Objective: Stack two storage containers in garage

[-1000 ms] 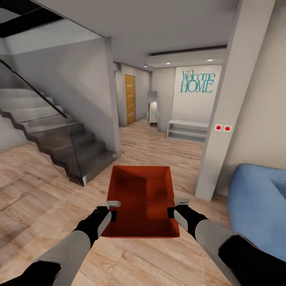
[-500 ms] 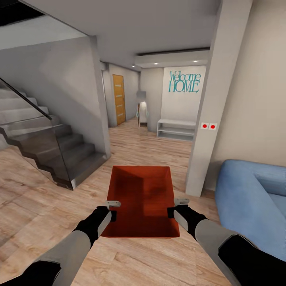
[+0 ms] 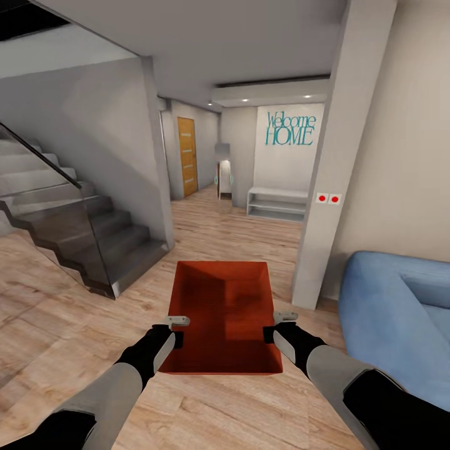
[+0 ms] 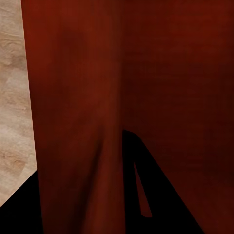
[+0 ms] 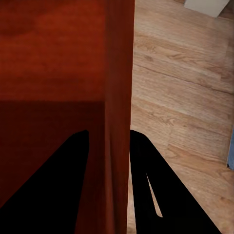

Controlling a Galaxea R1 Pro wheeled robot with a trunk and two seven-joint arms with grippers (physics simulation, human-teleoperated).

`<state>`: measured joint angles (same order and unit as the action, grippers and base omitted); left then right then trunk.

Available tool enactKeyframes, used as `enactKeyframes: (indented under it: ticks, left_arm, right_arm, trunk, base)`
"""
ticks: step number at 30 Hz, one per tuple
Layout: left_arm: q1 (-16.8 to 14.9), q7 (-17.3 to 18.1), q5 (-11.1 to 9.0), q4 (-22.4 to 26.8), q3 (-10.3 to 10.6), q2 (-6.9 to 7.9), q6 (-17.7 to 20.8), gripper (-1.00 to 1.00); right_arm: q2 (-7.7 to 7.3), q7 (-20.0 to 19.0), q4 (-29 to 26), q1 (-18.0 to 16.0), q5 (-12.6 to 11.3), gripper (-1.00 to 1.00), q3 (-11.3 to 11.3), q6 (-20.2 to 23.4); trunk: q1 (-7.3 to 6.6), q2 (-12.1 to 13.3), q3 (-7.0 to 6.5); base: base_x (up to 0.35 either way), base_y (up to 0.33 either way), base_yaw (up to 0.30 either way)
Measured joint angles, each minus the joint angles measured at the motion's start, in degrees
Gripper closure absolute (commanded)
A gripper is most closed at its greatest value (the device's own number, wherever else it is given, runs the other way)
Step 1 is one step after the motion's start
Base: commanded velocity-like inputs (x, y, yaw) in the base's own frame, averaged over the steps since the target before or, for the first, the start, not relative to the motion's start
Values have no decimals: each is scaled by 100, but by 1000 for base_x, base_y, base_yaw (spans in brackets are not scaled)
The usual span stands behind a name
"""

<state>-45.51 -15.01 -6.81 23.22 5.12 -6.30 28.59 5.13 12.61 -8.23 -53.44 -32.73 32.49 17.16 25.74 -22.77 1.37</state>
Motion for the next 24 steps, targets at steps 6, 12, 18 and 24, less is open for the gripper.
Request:
enactKeyframes:
  ticks: [6,12,18,24]
  left_arm:
    - [0,0,3,0,-1,-1,1,100]
    - [0,4,14,2,-7,-2,3,100]
    - [0,7,22,3,-12,-2,5,100]
    - [0,14,40,7,-21,-3,8,100]
  right_arm:
    - [0,-2,1,0,4,100,-3,0]
    - [0,-3,0,0,10,100,-9,1]
    - [0,-3,0,0,9,100,-9,1]
    - [0,-4,0,0,10,100,-13,1]
  trunk:
    - [-2,-1,0]
    - [-3,-1,0]
    - [-3,-1,0]
    - [-3,-1,0]
  base:
    - [88,0,0]
    - [307,0,0]
    - [321,0,0]
    - [322,0,0]
